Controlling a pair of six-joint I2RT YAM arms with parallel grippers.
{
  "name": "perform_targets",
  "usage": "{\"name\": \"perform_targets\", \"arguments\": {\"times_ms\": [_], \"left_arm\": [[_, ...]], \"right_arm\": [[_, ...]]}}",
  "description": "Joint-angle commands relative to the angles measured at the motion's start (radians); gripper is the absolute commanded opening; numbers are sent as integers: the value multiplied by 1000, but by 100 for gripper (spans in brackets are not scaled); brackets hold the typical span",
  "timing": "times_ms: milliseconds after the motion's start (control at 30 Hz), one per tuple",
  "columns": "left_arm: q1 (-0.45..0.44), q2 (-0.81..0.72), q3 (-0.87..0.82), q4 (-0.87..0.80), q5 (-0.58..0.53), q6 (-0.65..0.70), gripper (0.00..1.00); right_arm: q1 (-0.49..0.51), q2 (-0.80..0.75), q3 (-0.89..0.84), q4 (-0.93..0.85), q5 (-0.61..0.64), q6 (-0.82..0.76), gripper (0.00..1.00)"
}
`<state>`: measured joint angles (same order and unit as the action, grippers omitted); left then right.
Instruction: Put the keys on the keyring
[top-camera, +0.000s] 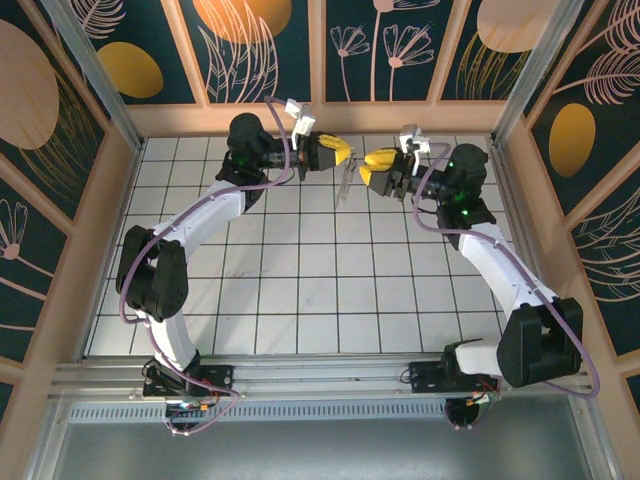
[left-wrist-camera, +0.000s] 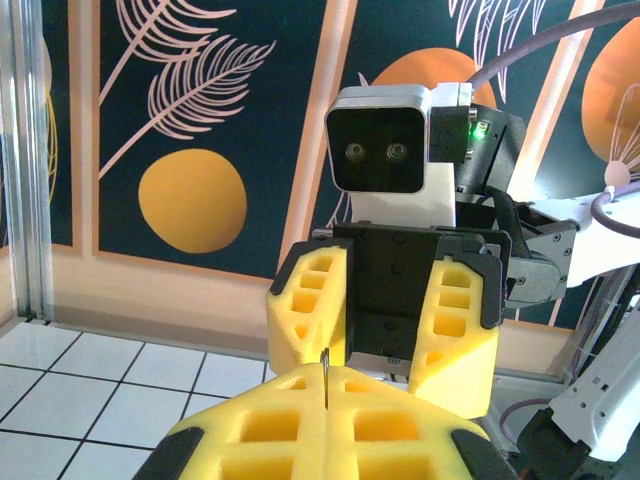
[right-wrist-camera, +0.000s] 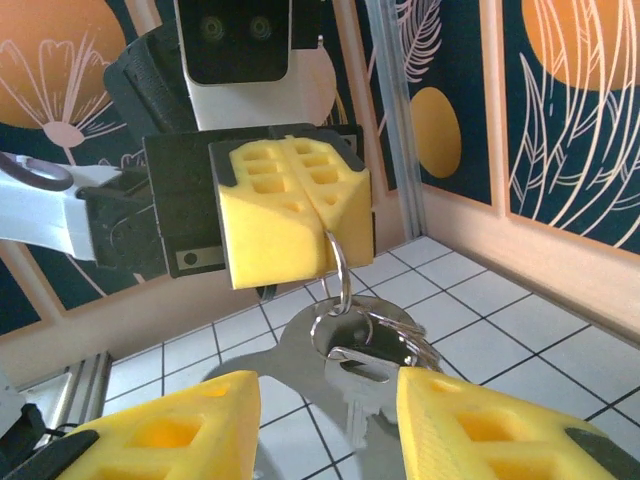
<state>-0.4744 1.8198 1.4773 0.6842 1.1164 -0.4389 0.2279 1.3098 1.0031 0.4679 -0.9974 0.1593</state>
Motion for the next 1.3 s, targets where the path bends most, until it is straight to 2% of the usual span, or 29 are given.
{"name": "perform_targets", "arguments": {"times_ms": [0, 300, 600, 1000, 1267], "left_arm": [[-4, -31, 18, 25, 2, 14, 0], [-4, -31, 18, 21, 2, 16, 0], [-6, -31, 21, 18, 3, 16, 0], [-7, -37, 20, 5, 4, 26, 0], [-7, -34, 22, 3, 8, 28, 0]], "right_arm": [[-6, 14, 35, 83, 26, 53, 40], [-4, 102, 78, 218, 8, 174, 41], [20, 138, 97, 247, 6, 190, 41], [-1, 101, 71, 210, 32, 155, 41], [-34, 59, 29, 254, 9, 197, 41]]}}
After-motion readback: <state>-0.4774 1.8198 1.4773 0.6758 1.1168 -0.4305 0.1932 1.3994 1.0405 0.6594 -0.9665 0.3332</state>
